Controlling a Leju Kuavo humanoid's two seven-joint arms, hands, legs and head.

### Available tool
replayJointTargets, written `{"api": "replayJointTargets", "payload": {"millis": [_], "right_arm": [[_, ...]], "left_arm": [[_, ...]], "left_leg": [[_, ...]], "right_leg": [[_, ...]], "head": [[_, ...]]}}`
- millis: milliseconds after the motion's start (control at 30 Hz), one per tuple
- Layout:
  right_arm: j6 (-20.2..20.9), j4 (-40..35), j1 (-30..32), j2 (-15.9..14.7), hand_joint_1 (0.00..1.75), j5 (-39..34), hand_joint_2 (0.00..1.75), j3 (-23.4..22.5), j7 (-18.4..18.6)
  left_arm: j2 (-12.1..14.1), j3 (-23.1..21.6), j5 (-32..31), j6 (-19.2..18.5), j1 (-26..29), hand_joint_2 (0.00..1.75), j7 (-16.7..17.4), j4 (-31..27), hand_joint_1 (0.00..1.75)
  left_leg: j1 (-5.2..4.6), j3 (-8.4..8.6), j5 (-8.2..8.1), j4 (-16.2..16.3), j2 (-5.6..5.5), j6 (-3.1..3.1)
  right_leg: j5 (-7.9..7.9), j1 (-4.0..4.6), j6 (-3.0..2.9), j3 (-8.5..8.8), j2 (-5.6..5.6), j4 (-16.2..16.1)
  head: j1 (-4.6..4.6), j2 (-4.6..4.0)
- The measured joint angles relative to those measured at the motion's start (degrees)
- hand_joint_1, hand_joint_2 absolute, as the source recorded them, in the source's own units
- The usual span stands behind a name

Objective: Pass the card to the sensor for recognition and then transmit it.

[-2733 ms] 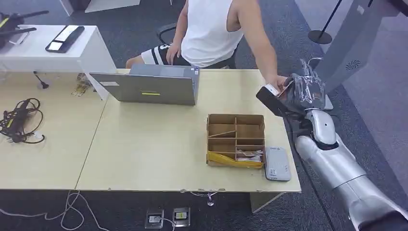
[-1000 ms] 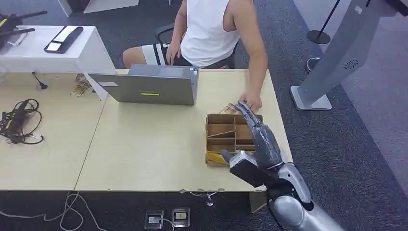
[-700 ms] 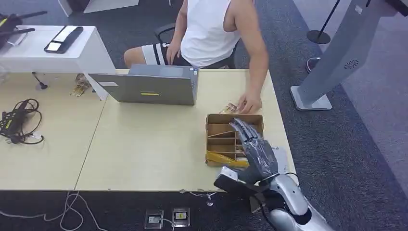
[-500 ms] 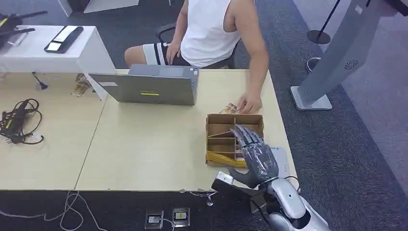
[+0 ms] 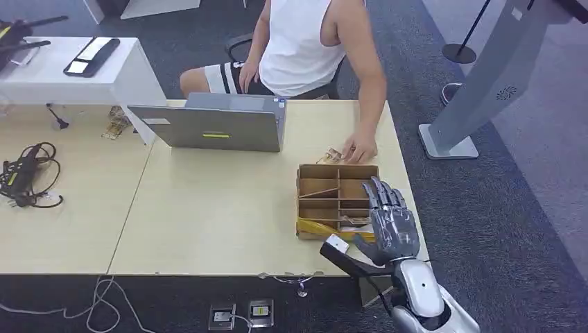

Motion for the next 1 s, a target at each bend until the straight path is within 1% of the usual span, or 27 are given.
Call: {"api": "replayJointTargets", "payload": {"millis": [133, 300, 767, 900, 1000], "right_arm": [[-2.1, 1.2, 0.1, 0.0, 0.0, -0.6, 1.75, -1.7, -0.2], [-2.7, 2.3, 0.1, 0.0, 0.0, -1.5, 1.75, -2.8, -0.6], [-2.9, 4.6, 0.1, 0.1, 0.0, -3.7, 1.75, -3.2, -1.6], [-2.7, 5.2, 0.1, 0.1, 0.0, -4.8, 1.75, -3.2, -2.5], [-2.3, 5.4, 0.1, 0.1, 0.0, -7.1, 1.75, -3.1, -3.9]], "left_arm": [[0.0, 0.0, -0.2, 0.0, 0.0, 1.75, 0.0, -0.1, 0.0], [0.0, 0.0, -0.2, 0.0, 0.0, 1.75, 0.0, -0.1, 0.0], [0.0, 0.0, -0.3, 0.0, 0.0, 1.75, -0.1, -0.1, 0.0], [0.0, 0.0, -0.3, 0.0, 0.0, 1.75, -0.1, -0.1, 0.0], [0.0, 0.0, -0.3, 0.0, -0.1, 1.75, -0.1, -0.1, 0.0]], "left_leg": [[0.0, 0.0, 0.0, 0.0, 0.0, 0.0], [0.0, 0.0, 0.0, 0.0, 0.0, 0.0], [0.0, 0.0, 0.0, 0.0, 0.0, 0.0], [0.0, 0.0, 0.0, 0.0, 0.0, 0.0], [0.0, 0.0, 0.0, 0.0, 0.0, 0.0]], "right_leg": [[0.0, 0.0, 0.0, 0.0, 0.0, 0.0], [0.0, 0.0, 0.0, 0.0, 0.0, 0.0], [0.0, 0.0, 0.0, 0.0, 0.0, 0.0], [0.0, 0.0, 0.0, 0.0, 0.0, 0.0], [0.0, 0.0, 0.0, 0.01, 0.0, 0.0]], "head": [[0.0, 0.0], [0.02, 0.0], [0.0, 0.0], [0.0, 0.0], [0.02, 0.0]]}}
